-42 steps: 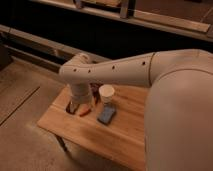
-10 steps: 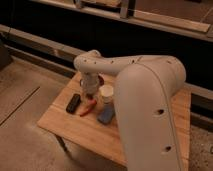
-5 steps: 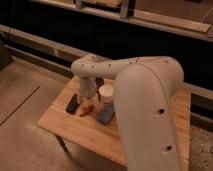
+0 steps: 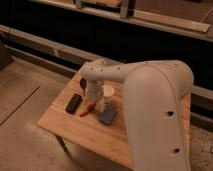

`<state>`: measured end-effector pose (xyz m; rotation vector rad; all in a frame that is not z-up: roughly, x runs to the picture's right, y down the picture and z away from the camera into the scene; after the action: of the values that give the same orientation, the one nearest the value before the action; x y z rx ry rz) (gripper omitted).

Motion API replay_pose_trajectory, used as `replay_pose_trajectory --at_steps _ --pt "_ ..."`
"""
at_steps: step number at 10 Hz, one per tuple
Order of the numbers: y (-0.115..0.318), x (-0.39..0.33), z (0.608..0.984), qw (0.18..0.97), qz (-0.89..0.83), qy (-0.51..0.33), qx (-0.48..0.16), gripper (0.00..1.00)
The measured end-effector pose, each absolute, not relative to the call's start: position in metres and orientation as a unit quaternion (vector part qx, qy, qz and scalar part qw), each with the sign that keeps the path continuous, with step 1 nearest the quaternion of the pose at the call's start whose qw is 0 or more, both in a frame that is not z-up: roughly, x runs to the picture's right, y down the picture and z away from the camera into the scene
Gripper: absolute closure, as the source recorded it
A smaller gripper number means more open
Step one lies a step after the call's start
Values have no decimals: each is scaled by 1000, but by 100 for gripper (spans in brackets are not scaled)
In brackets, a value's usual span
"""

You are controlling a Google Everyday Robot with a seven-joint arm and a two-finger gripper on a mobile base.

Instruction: Drag the pepper across the table

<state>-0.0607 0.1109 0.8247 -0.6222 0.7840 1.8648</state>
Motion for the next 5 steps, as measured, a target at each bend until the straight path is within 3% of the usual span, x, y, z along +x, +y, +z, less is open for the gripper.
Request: replay_pose_trajectory --at_steps 2,5 --pt "110 -68 828 500 761 322 -261 36" --pt "108 -76 832 516 751 317 -265 58"
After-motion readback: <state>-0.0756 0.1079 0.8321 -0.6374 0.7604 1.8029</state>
